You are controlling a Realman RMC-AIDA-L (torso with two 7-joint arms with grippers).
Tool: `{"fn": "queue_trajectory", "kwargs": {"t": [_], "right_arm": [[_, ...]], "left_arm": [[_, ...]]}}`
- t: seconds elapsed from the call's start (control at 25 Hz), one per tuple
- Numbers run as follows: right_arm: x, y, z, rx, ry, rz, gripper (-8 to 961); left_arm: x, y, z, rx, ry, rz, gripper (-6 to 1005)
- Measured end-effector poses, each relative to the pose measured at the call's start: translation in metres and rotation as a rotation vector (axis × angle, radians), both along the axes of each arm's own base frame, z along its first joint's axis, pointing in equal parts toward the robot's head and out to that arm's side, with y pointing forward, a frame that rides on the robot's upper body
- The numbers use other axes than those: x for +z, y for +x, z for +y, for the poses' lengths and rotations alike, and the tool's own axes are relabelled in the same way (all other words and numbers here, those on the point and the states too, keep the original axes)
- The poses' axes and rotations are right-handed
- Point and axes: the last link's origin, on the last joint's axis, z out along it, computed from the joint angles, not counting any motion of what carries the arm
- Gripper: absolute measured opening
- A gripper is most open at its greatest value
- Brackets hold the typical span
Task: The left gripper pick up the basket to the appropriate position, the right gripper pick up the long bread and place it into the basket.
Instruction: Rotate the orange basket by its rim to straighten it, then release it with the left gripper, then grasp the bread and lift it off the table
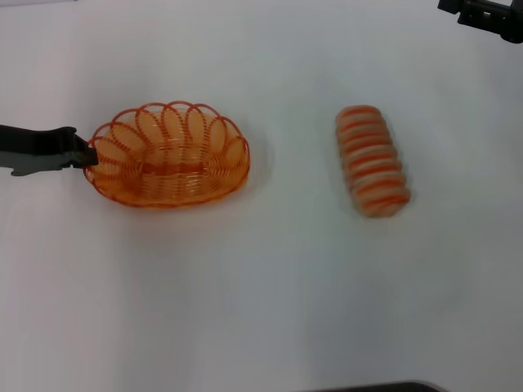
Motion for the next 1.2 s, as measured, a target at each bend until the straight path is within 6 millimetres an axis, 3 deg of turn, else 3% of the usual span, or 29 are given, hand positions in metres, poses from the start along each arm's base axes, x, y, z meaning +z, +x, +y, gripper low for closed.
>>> {"fn": "queue_trajectory", "kwargs": {"t": [0.68, 0.84, 1.0, 1.2], "right_arm": [[0.0, 0.0, 0.002, -0.007, -0.001, 0.003, 944], [0.0, 0.0, 0.003, -0.013, 0.004, 0.007, 944], [0.001, -0.003, 0.007, -0.043, -0.016, 0.037, 944], [0.01, -0.011, 0.019, -0.094, -0.127, 0.046, 944]], "left_arm": [[0.01, 0.005, 0.001, -0.06, 0.008, 0.019, 439], [0.015, 0.008, 0.004, -0.103, 0.019, 0.024, 618], [0.023, 0.013, 0.007, -0.23, 0.039, 0.022, 779], [0.032, 0.016, 0.002, -0.504, -0.027, 0.061, 777]]}}
